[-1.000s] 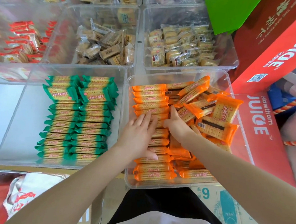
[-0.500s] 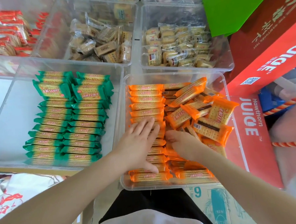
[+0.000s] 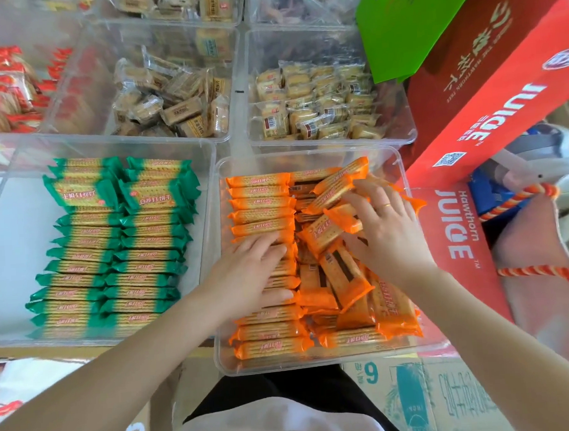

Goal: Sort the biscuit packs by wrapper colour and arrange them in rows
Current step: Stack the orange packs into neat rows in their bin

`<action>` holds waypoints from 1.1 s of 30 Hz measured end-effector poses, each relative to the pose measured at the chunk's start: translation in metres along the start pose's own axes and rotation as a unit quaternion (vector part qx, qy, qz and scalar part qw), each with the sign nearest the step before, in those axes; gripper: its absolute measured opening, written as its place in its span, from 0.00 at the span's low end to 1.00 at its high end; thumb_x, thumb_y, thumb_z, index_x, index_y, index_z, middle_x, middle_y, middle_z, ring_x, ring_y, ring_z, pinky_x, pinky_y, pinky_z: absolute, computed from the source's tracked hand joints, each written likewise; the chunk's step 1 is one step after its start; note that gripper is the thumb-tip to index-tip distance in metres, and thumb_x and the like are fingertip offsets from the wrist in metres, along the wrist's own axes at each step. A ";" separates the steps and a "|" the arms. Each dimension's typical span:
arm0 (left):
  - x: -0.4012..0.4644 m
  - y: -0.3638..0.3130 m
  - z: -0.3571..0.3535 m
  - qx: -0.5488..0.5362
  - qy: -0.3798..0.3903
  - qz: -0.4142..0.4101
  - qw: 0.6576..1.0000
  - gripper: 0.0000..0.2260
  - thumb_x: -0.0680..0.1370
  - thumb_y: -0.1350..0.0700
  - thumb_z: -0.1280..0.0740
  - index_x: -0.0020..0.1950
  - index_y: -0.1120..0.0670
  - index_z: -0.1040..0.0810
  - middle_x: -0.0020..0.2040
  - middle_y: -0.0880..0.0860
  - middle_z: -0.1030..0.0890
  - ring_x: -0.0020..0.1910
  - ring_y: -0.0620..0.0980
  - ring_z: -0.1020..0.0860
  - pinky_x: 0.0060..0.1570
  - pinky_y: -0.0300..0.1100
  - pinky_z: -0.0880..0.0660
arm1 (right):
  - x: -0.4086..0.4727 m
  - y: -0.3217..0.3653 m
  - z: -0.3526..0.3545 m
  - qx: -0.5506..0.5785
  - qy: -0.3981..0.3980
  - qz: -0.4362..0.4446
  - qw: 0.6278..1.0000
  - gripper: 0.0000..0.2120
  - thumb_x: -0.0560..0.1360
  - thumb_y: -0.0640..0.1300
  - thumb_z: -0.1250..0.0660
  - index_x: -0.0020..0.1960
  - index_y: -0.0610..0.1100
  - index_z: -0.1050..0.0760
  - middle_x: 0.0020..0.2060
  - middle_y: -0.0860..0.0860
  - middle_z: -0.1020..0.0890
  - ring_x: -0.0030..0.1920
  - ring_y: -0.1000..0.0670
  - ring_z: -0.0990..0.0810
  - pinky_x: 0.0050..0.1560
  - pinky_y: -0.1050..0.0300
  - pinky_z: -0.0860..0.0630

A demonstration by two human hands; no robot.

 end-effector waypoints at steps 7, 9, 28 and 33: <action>0.055 -0.008 0.043 -0.115 -0.138 0.016 0.984 0.27 0.79 0.50 0.38 0.75 0.55 0.44 0.75 0.51 0.42 0.72 0.49 0.40 0.67 0.41 0.39 | 0.011 -0.045 -0.026 -0.114 0.227 -0.051 0.966 0.54 0.61 0.75 0.38 0.76 0.48 0.54 0.75 0.45 0.46 0.73 0.41 0.46 0.71 0.46 0.45; 0.075 -0.013 0.048 -0.118 -0.146 0.011 0.982 0.28 0.79 0.52 0.38 0.76 0.55 0.45 0.75 0.52 0.42 0.72 0.51 0.40 0.67 0.42 0.39 | 0.010 -0.041 -0.029 -0.148 0.226 -0.030 0.962 0.52 0.63 0.74 0.38 0.76 0.47 0.52 0.73 0.44 0.41 0.69 0.40 0.39 0.67 0.47 0.40; 0.113 -0.010 0.057 -0.224 -0.188 0.076 0.953 0.22 0.76 0.47 0.34 0.67 0.55 0.33 0.60 0.51 0.25 0.57 0.50 0.26 0.49 0.39 0.31 | 0.019 -0.040 -0.031 -0.034 0.206 -0.107 0.972 0.49 0.64 0.62 0.28 0.72 0.40 0.48 0.61 0.44 0.27 0.59 0.43 0.25 0.56 0.52 0.29; 0.069 0.010 0.076 -0.362 -0.308 0.103 0.874 0.15 0.77 0.51 0.35 0.62 0.51 0.29 0.51 0.44 0.22 0.47 0.42 0.23 0.45 0.33 0.29 | 0.013 -0.037 -0.025 -0.024 0.181 -0.037 0.982 0.34 0.67 0.61 0.30 0.66 0.46 0.34 0.59 0.47 0.28 0.57 0.44 0.24 0.54 0.53 0.29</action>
Point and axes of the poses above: each hand's wrist, its own x-axis towards the middle knuckle, its own z-axis out of the back of the hand, y = z × x, the point moved 7 cm from there along x, towards the middle knuckle
